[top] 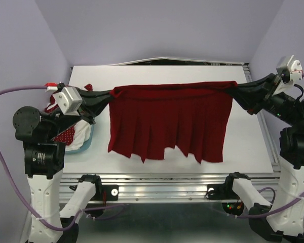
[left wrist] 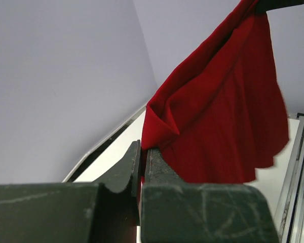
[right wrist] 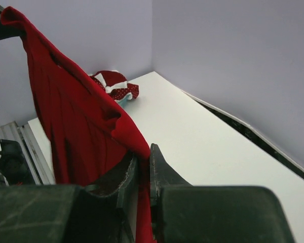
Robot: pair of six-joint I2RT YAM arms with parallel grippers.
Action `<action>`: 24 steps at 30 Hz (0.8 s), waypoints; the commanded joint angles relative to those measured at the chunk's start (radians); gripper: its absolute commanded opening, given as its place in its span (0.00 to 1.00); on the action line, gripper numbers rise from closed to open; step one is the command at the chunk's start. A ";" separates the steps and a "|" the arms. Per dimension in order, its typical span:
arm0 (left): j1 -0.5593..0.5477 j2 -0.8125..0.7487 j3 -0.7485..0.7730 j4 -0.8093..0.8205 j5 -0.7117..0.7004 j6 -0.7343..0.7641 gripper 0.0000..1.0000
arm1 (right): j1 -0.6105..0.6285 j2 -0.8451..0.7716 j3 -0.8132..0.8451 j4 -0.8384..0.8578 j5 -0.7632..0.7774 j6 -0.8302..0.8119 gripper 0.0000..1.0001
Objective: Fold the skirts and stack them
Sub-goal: Flatten the skirt out
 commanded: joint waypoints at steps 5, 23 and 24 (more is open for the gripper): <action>0.040 0.264 -0.045 0.011 -0.221 -0.037 0.00 | -0.043 0.292 -0.097 0.058 0.249 0.056 0.01; -0.009 0.880 0.198 -0.035 -0.438 0.012 0.72 | 0.038 0.861 -0.063 0.029 0.438 -0.128 0.87; -0.014 0.870 0.163 -0.035 -0.444 0.013 0.72 | 0.038 0.853 -0.080 0.020 0.425 -0.143 0.82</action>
